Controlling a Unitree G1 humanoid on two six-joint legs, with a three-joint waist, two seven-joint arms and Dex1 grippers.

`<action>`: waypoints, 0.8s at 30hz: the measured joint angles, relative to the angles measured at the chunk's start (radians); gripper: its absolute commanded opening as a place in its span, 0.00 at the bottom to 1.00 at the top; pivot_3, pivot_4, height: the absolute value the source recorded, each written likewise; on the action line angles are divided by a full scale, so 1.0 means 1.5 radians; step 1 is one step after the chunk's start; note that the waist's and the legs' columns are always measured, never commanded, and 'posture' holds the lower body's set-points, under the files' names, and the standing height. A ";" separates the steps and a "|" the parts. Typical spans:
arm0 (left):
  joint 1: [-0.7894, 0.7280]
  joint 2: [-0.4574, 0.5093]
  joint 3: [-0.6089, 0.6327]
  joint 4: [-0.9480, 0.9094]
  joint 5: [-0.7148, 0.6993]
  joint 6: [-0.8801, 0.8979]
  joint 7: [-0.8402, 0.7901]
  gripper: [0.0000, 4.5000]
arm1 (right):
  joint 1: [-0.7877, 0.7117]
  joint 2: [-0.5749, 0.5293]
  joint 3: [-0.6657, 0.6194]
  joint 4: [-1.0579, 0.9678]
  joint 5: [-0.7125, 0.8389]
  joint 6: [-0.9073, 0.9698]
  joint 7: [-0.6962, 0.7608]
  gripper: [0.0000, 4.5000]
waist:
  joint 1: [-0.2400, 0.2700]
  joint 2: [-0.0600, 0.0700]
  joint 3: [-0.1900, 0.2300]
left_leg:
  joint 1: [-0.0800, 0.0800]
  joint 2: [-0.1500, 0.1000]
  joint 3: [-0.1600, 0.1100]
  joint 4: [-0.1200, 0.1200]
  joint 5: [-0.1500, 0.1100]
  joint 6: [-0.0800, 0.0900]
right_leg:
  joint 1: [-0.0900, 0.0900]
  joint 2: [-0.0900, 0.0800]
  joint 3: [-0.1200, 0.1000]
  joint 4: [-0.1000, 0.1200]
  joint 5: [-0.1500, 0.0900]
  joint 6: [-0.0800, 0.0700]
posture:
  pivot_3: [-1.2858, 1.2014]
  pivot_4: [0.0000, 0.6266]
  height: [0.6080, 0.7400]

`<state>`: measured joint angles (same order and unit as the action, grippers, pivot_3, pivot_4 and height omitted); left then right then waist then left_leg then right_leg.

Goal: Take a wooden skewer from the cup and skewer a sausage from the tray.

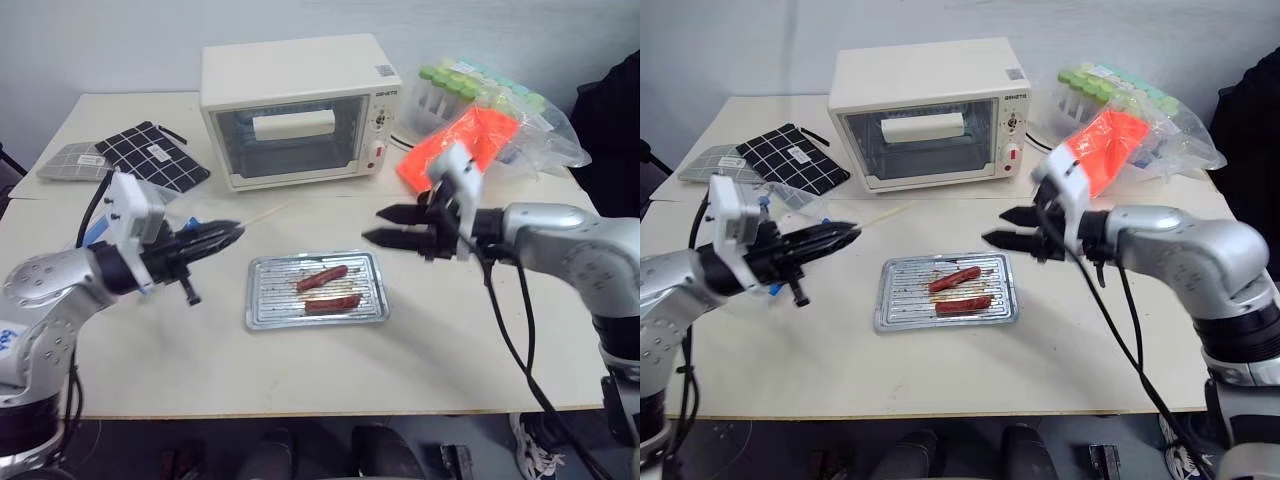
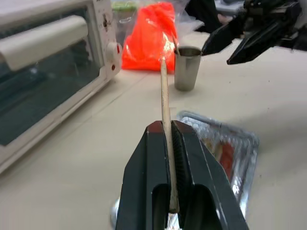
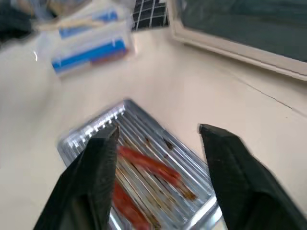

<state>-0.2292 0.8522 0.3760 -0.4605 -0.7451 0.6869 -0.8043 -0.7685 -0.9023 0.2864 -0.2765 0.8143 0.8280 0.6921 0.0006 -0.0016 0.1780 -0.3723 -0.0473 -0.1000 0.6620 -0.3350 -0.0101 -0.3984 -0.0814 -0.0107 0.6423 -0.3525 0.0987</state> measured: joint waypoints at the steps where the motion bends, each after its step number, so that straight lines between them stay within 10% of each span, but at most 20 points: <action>1: 0.007 0.007 0.004 -0.003 -0.004 0.002 -0.010 0.00 | 0.006 0.000 0.028 0.000 -0.039 -0.029 0.038 0.70 | 0.000 0.000 0.000 | 0.000 0.000 0.000 0.000 0.000 0.000 | 0.000 0.000 0.000 0.000 0.000 0.000 | 0.52 0.24 1.00; 24: 0.015 0.022 0.001 -0.031 -0.044 0.019 -0.025 0.00 | 0.004 0.202 0.171 0.139 -0.424 -0.196 0.199 0.70 | -0.004 0.000 0.000 | 0.000 0.000 0.000 0.000 0.000 -0.001 | -0.002 0.001 0.001 0.002 0.000 -0.001 | 0.52 0.24 1.00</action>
<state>-0.2062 0.8846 0.3770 -0.5066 -0.8110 0.7159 -0.8411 -0.7618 -0.5998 0.5422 -0.0675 0.1785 0.5337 0.9906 -0.0051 -0.0021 0.1784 -0.3720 -0.0471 -0.1001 0.6624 -0.3353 -0.0114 -0.4011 -0.0804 -0.0098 0.6447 -0.3520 0.0977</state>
